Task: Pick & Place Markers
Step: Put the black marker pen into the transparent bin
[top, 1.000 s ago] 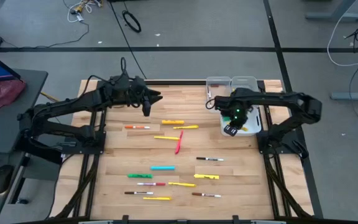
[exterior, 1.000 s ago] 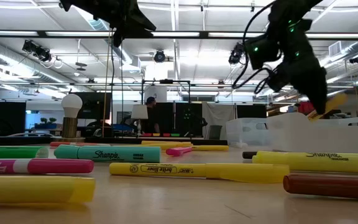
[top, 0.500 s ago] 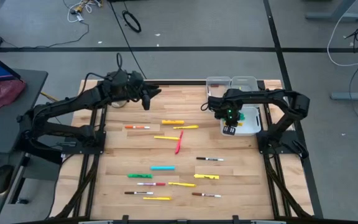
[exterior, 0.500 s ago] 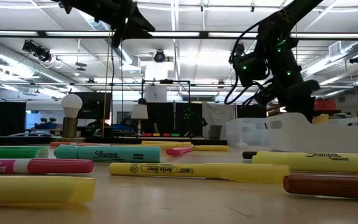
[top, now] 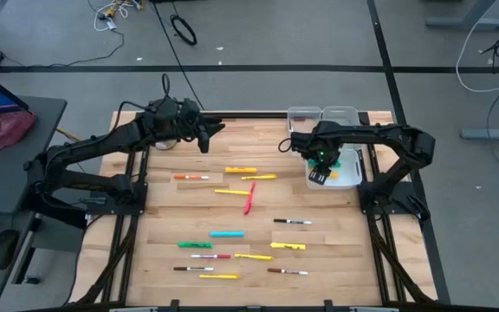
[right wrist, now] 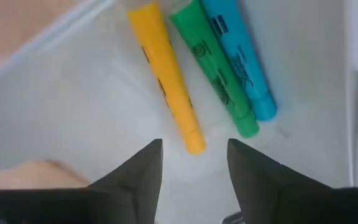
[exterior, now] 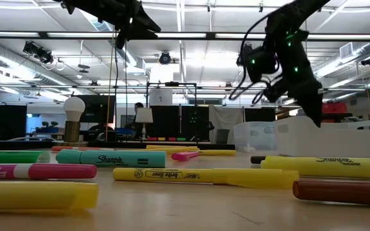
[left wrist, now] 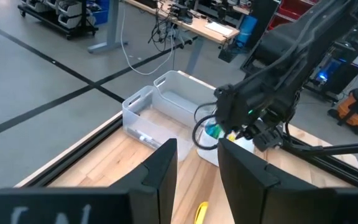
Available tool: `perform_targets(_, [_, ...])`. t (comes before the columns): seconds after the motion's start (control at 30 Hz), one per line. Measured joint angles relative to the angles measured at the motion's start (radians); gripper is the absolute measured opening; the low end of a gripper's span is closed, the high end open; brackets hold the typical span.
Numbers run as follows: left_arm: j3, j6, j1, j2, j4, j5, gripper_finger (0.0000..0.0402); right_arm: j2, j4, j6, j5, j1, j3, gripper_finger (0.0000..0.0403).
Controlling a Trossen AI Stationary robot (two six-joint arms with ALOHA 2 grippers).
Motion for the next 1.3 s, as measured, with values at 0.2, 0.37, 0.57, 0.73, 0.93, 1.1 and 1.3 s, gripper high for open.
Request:
perform_targets(0.2, [0.0,0.0,-0.001,0.0,-0.001,0.041,0.0122,-0.12,-0.04,0.213,-0.007,0.082,0.099,0.0167])
perform_targets(0.37, [0.0,0.0,-0.001,0.0,-0.002,0.114,0.0122,-0.235,0.053,0.412,-0.007,0.246,0.166,0.0143])
perform_targets(0.57, [0.0,-0.001,-0.001,0.0,-0.004,0.172,0.0122,-0.277,0.244,0.564,-0.001,0.502,0.168,0.0118])
perform_targets(0.73, [0.0,-0.001,-0.001,0.0,-0.019,0.22,0.0122,-0.242,0.451,0.65,-0.02,0.677,0.16,0.0107])
perform_targets(0.93, [0.0,-0.001,-0.002,0.0,-0.071,0.226,0.0122,-0.184,0.494,0.662,-0.038,0.768,0.141,0.0129])
perform_targets(1.1, [0.0,-0.001,-0.003,0.0,-0.103,0.238,0.0122,-0.133,0.517,0.675,-0.11,0.799,0.075,0.0186])
perform_targets(1.3, [0.0,-0.001,-0.003,0.0,-0.109,0.303,0.0122,-0.081,0.713,0.579,-0.117,0.841,-0.031,0.0234])
